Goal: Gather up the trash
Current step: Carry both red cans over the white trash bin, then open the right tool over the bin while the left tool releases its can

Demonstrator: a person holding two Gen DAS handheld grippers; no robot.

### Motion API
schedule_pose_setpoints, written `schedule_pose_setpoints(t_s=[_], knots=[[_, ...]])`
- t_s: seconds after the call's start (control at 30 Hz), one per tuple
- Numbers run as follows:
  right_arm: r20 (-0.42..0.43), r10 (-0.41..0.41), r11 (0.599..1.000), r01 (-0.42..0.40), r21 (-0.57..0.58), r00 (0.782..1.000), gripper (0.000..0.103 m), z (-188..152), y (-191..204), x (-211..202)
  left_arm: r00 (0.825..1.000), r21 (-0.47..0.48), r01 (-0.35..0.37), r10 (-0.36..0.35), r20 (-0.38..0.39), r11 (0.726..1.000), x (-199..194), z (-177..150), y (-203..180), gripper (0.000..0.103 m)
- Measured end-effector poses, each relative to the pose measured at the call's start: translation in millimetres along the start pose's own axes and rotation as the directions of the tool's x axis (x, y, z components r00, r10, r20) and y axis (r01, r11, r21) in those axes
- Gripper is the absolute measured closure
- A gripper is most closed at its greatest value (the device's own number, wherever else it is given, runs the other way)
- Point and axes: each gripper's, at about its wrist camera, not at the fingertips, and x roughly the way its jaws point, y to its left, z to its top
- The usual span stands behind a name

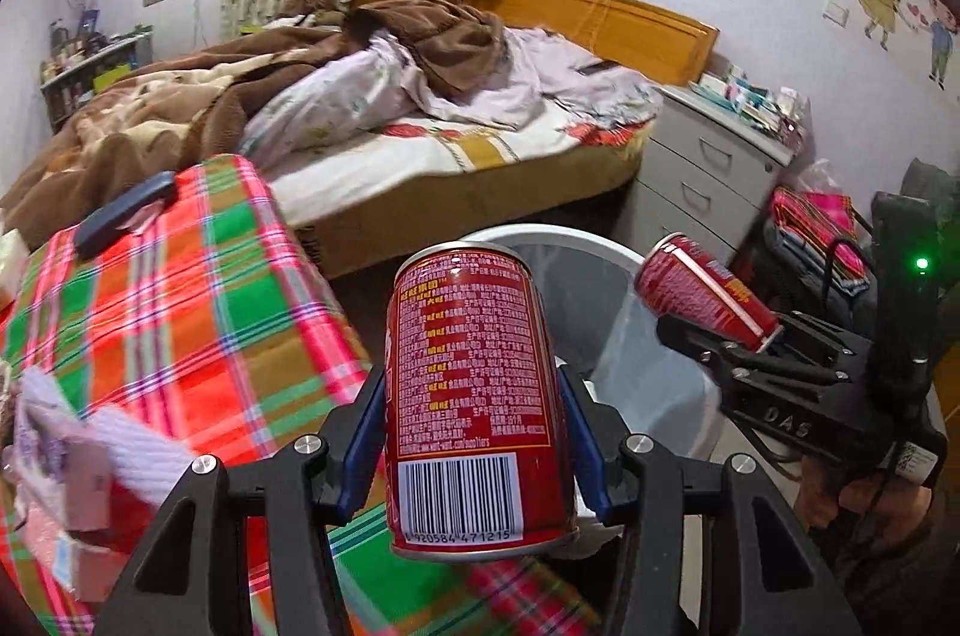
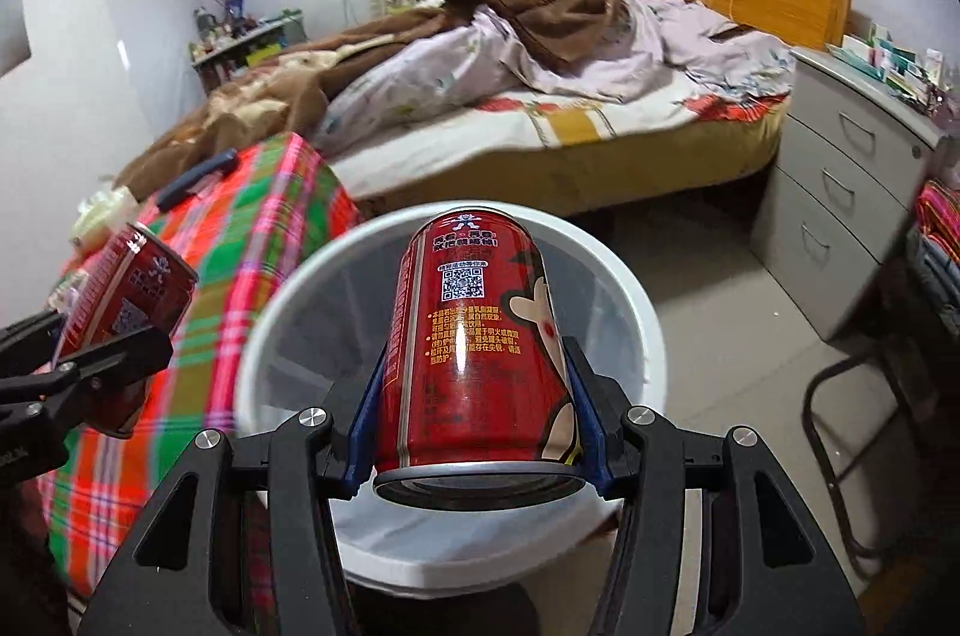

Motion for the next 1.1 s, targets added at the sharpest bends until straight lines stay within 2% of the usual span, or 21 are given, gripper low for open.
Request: schedule_pose_setpoints(t_s=[0.23,0.37,0.43,0.47,0.5,0.77,1.1], knots=[[-0.064,-0.015,1.0,0.014,-0.014,0.998,0.048,-7,-12,10,0.998,0.027,0.027,-0.025,-0.054,0.999,30,1,-18,0.049],[-0.076,0.005,1.0,-0.006,-0.018,0.997,0.048,-8,-15,11,0.997,0.034,0.04,-0.038,-0.062,0.999,37,1,-25,0.049],[-0.07,0.007,1.0,-0.009,-0.018,0.998,0.048,-9,-15,10,0.998,0.035,0.045,-0.043,-0.056,0.998,37,3,-25,0.044],[-0.064,0.008,1.0,-0.009,-0.015,0.998,0.047,-9,-16,9,0.998,0.034,0.042,-0.04,-0.052,0.999,36,4,-25,0.038],[-0.06,0.01,1.0,-0.011,-0.012,0.998,0.042,-9,-16,9,0.998,0.031,0.037,-0.036,-0.047,0.999,35,4,-25,0.037],[-0.033,0.013,1.0,-0.013,-0.001,0.999,0.039,-6,-16,2,0.999,0.013,0.031,-0.03,-0.022,0.999,21,2,-17,0.037],[0.004,0.027,0.999,-0.027,-0.02,1.0,0.039,-2,2,-7,1.0,-0.016,-0.013,0.014,0.017,1.0,-7,-6,0,0.037]])
